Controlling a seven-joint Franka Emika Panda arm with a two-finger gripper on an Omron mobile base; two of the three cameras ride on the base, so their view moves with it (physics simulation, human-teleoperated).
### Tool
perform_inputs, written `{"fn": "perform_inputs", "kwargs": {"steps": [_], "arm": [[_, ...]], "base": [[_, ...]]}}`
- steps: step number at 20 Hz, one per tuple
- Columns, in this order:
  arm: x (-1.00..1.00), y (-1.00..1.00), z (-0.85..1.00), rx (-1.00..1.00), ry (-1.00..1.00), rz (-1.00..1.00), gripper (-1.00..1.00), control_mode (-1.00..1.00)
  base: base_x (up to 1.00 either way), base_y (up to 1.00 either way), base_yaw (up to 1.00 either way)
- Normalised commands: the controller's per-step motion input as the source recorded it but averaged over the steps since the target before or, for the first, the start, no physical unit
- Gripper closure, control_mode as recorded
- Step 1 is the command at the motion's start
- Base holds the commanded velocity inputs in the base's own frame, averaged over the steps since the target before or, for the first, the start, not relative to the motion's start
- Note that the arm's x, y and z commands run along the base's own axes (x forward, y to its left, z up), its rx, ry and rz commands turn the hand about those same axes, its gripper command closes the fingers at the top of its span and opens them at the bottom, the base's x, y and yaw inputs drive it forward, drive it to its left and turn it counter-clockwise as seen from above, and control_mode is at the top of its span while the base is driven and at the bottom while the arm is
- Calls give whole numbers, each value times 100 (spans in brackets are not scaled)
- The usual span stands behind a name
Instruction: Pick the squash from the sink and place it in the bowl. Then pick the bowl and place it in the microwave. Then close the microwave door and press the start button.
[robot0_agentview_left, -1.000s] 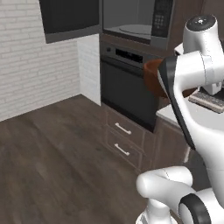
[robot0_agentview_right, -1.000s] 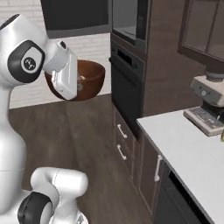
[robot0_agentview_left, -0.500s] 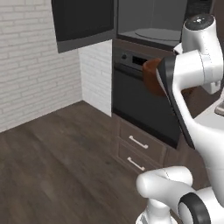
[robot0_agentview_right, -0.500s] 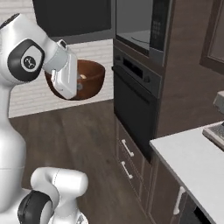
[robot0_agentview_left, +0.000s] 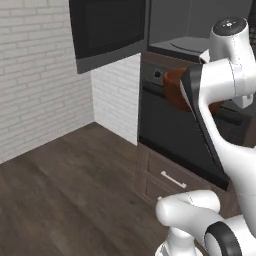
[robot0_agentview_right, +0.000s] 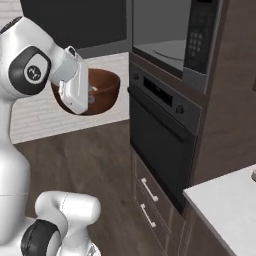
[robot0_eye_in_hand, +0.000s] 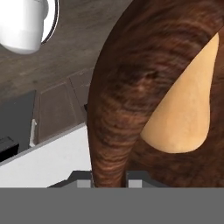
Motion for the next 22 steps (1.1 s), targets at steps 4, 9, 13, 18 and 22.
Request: {"fn": "perform_inputs", "kwargs": {"steps": [4, 9, 13, 18, 22], "arm": [[0, 0, 0, 0, 0, 0, 100, 100], [0, 0, 0, 0, 0, 0, 100, 100], [0, 0, 0, 0, 0, 0, 100, 100], [0, 0, 0, 0, 0, 0, 100, 100], [0, 0, 0, 0, 0, 0, 100, 100]], "base": [[61, -3, -5], [23, -27, 0], [47, -10, 0], [58, -3, 0], [56, -4, 0]]}}
